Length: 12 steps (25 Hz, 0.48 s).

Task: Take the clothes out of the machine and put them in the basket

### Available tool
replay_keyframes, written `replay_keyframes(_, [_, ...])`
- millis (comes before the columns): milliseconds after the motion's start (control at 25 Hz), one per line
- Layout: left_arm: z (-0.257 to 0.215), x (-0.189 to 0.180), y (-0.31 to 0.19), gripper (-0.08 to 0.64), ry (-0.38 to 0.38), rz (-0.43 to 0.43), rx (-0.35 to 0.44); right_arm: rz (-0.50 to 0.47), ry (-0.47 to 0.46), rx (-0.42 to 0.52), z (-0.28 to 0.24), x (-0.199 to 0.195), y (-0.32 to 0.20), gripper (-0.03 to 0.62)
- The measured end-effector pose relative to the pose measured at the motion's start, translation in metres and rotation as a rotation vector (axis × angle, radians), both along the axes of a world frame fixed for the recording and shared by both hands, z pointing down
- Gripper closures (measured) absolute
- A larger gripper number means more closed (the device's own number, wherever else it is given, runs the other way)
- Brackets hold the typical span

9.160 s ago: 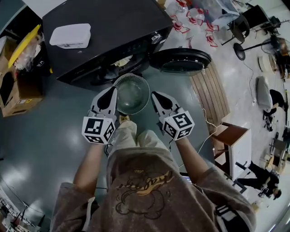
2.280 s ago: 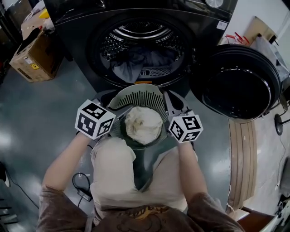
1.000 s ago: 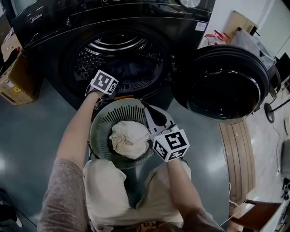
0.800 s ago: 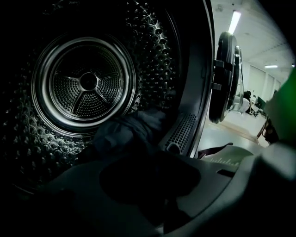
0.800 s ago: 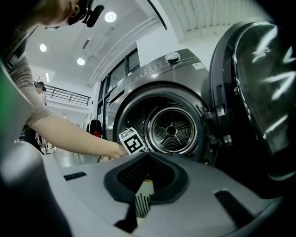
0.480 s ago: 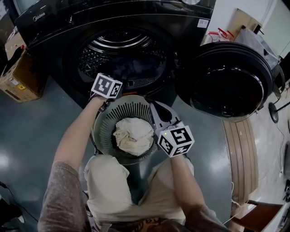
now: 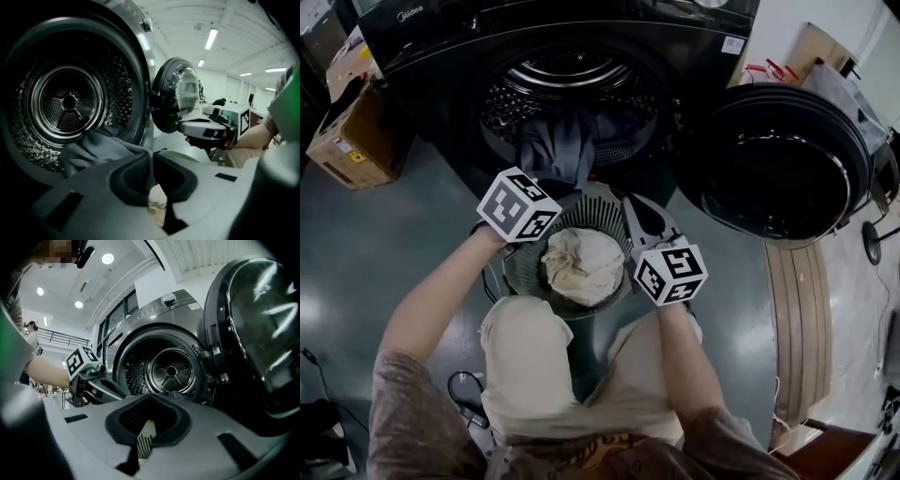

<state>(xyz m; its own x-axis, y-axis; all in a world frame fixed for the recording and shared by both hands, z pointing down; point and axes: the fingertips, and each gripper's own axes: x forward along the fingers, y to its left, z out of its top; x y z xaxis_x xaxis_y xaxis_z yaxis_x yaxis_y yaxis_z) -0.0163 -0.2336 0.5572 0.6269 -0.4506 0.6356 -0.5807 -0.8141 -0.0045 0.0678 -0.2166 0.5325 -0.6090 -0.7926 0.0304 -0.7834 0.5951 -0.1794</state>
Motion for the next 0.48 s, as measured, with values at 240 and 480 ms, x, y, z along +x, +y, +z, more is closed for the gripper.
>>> replay_keyframes(240, [-0.014, 0.025, 0.056, 0.535, 0.014, 0.116, -0.030, 0.009, -0.018, -0.005, -0.001, 0.004, -0.001, 0.597])
replay_keyframes(480, [-0.015, 0.055, 0.111, 0.537, 0.053, 0.285, -0.134, 0.004, -0.022, 0.001, -0.003, 0.002, 0.002, 0.597])
